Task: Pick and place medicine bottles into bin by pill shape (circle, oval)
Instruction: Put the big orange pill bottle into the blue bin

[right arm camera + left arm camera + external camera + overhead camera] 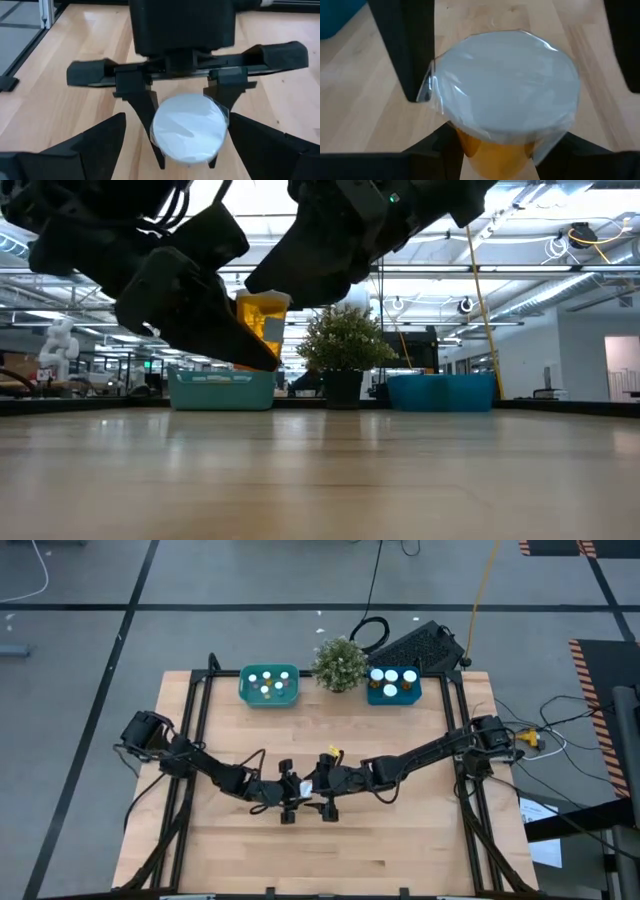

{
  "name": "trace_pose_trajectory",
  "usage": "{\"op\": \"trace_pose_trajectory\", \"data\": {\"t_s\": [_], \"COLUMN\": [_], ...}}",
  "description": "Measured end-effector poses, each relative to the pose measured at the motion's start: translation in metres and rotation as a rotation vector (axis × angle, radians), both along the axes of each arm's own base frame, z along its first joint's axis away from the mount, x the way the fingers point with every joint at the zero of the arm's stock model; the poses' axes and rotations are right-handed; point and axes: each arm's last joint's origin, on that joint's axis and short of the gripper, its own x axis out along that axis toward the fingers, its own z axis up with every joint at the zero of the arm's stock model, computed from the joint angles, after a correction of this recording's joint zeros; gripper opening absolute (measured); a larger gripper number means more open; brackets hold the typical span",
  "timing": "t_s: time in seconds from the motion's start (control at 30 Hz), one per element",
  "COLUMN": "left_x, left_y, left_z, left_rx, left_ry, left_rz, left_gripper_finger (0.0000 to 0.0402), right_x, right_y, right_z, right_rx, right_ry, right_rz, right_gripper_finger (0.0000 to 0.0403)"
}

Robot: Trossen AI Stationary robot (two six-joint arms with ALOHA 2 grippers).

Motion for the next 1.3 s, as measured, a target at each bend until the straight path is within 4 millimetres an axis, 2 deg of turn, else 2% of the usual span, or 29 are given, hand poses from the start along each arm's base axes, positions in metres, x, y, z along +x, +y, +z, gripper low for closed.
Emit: {"op": "trace_pose_trajectory", "data": {"t_s": [0.2,0.67,0.87,1.07,1.2,1.3], "left_x": [0.001,0.001,0.001,-0.002,-0.005,-0.006], "left_y": [0.001,0.000,0.000,-0.003,-0.003,0.000], "left_z": [0.000,0.002,0.002,0.000,-0.004,-0.006], "left_rx": [-0.003,-0.027,-0.041,-0.071,-0.080,-0.084], "left_ry": [-0.006,-0.022,-0.024,-0.009,0.031,0.052], "left_rz": [0.002,0.000,0.014,0.069,0.118,0.137], "left_gripper_finger": [0.0186,0.0186,0.0194,0.0264,0.0321,0.0348], "right_x": [0.001,0.001,0.001,-0.007,-0.017,-0.028], "right_y": [-0.004,-0.004,-0.004,-0.005,-0.009,-0.016], "right_z": [-0.001,-0.002,-0.002,0.007,0.016,0.025], "right_rx": [-0.003,-0.004,-0.003,-0.015,-0.032,-0.053], "right_ry": [0.003,0.014,0.013,0.049,0.107,0.164], "right_rz": [-0.008,-0.005,-0.005,-0.002,-0.004,-0.009], "right_gripper_finger": [0.0329,0.0214,0.0204,0.0210,0.0209,0.0210]}}
